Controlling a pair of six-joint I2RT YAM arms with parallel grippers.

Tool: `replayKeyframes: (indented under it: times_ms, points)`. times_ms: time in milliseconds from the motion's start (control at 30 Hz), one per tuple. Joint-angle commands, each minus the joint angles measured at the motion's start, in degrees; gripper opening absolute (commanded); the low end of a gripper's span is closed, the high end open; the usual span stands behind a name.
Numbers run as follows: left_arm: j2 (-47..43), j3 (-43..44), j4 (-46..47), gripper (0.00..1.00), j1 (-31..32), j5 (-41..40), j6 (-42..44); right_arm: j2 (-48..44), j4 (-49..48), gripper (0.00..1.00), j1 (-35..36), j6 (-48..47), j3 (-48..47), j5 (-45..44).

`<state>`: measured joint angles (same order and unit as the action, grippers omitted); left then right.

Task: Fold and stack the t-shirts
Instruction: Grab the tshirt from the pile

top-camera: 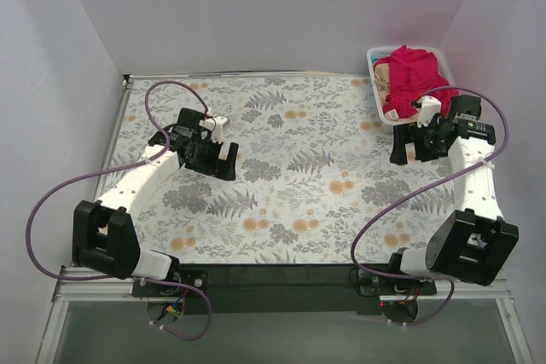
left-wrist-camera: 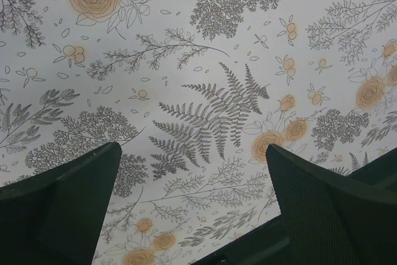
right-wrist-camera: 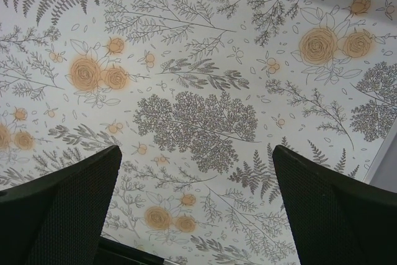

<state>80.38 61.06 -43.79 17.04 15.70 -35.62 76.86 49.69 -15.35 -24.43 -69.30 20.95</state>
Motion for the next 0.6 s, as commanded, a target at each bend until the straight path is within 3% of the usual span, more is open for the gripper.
replayKeyframes:
  times_ms: [0,167,300,567]
  points:
    - [0.6,3.6,-2.5,0.98,-0.2,2.5,-0.8,-1.4,-0.5,0.98,0.1,-1.3,-2.4,-0.5]
    - [1.0,8.8,-1.8,0.98,-0.3,4.0,-1.9,7.0,-1.0,0.98,-0.1,1.1,-11.5,-4.3]
    - [1.5,12.8,-1.3,0.98,-0.5,2.1,-3.4,15.7,-2.3,0.98,0.0,2.8,-26.0,-5.1]
    - [-0.7,12.1,3.0,0.98,-3.1,1.4,-4.8,36.3,-9.5,0.98,0.0,7.0,-47.8,-9.3]
